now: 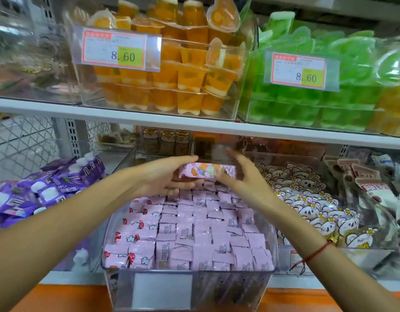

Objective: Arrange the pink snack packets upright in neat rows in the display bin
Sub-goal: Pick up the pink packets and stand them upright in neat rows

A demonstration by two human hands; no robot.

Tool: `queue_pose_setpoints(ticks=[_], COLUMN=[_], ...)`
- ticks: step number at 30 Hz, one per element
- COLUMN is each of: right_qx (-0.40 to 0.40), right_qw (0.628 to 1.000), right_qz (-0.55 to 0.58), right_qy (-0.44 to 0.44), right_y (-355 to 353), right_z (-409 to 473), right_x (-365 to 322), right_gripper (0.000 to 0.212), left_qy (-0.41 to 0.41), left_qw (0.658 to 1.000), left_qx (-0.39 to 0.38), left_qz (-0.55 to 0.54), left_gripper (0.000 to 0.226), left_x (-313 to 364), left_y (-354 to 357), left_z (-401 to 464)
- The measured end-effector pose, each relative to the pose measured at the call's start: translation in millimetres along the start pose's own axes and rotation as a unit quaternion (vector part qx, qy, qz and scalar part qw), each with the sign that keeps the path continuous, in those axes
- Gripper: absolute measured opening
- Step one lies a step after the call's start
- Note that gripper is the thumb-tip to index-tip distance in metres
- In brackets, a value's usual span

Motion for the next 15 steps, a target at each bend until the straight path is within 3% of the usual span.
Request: queue_pose_setpoints(ticks=[3, 6, 9, 12, 15], right_qx=[0.017, -0.004, -0.006, 0.023, 0.043], right_qw=[0.991, 0.992, 0.996, 0.983, 0.973], right_qz=[-0.103, -0.087, -0.058, -0.143, -0.18], right_qy=[-0.082, -0.087, -0.068, -0.11, -0.138], right_y=[5, 9, 5, 1, -2], right_z=[-4, -7, -6, -3, 3], right_x=[-4, -4, -4, -9, -15], right_gripper=[0.037, 0.028, 0.029, 0.037, 0.044], left_qy=[0.008, 0.038, 0.121, 0.223, 0.287], left_qw=[1.0, 0.999, 0.991, 0.961, 0.941], left_qx=[0.007, 0.016, 0.035, 0.055, 0.03], left_qz=[0.018, 0.004, 0.037, 0.155, 0.177], left_gripper=[0.047, 0.065, 0.05, 0.054, 0.045], left_x=[1, 2, 3, 6, 13], left_y=[5, 5, 6, 10, 20], left_z=[2, 8, 10, 14, 20])
Point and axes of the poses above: each hand's wrist, its own z-axis towards the middle knuckle, its own y-axis out of the palm, x = y × z, the point moved 3 cm from there along z, towards the middle knuckle, and after that the axes turned 14 degrees about y, right-handed, at the moved point
